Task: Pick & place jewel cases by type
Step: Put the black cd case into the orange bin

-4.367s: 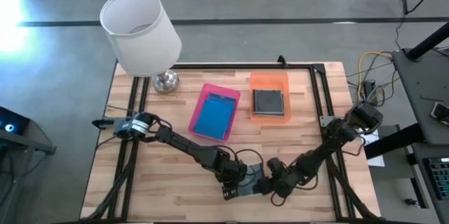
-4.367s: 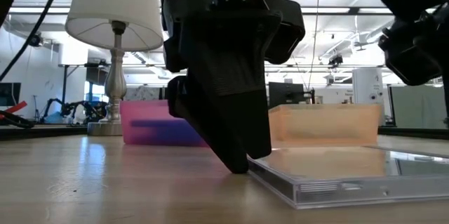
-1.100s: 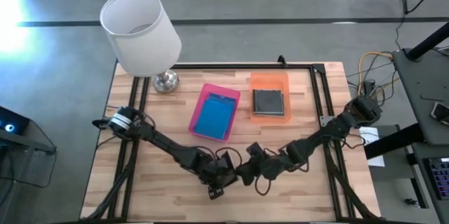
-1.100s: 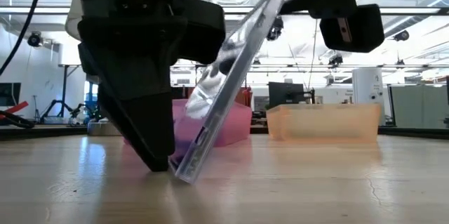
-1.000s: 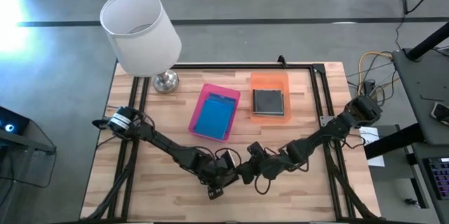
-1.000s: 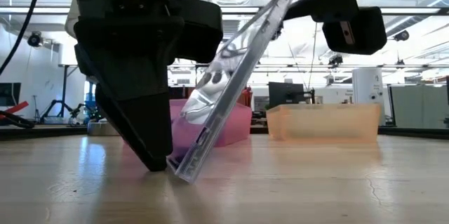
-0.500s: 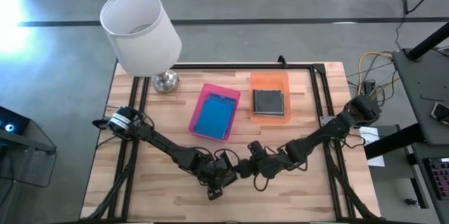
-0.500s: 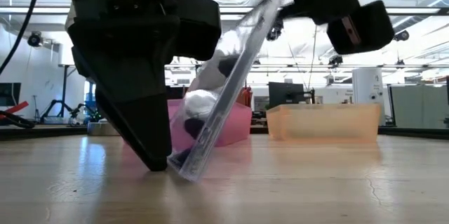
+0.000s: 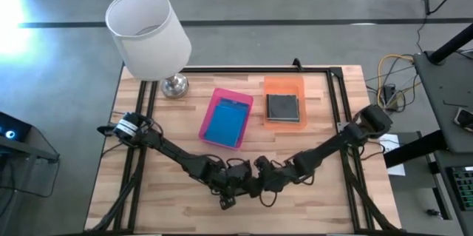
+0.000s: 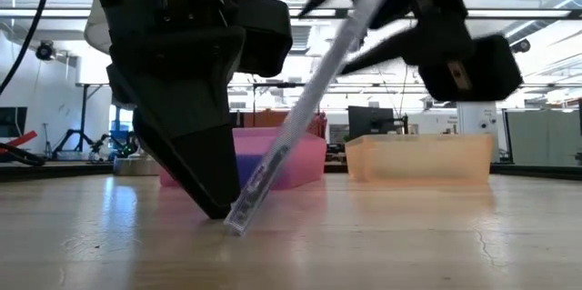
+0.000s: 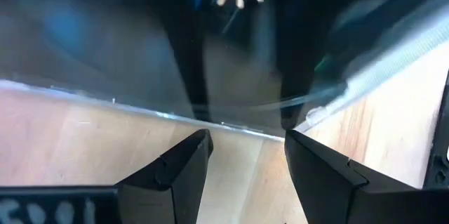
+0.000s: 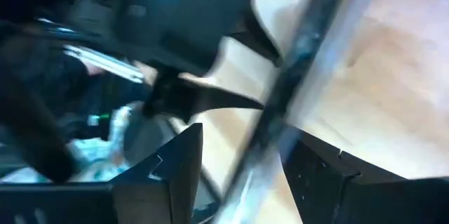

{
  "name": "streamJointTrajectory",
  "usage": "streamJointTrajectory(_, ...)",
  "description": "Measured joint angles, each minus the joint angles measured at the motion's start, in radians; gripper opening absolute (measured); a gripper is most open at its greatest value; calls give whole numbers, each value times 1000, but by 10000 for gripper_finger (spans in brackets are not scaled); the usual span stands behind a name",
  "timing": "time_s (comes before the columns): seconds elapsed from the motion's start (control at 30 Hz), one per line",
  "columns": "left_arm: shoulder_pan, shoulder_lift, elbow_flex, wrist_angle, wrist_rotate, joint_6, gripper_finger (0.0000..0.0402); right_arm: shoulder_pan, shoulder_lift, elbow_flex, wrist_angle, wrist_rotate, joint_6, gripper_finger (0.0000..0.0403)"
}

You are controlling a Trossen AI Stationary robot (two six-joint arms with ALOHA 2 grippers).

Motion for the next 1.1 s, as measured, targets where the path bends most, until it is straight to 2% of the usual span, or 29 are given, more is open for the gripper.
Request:
streamJointTrajectory(0.2,-22,-2,-16,12,-40,-23,179,-13,3,4,-30,2,-22,163)
streamJointTrajectory(0.37,-84,-14,-38,21,-203,-92,179,-15,-14,-11,-33,4,-24,141)
streamJointTrajectory(0.53,-119,-61,-105,33,-307,-191,179,-17,-18,-16,-57,4,-12,104)
streamJointTrajectory(0.8,-131,-231,-306,9,-428,-381,179,-22,-29,-17,-91,-18,-14,23)
streamJointTrajectory(0.97,-155,-373,-448,23,-482,-530,179,-21,-105,-18,-164,5,-3,27)
streamJointTrajectory(1.1,-181,-484,-528,28,-543,-603,179,-21,-227,-36,-276,85,27,38)
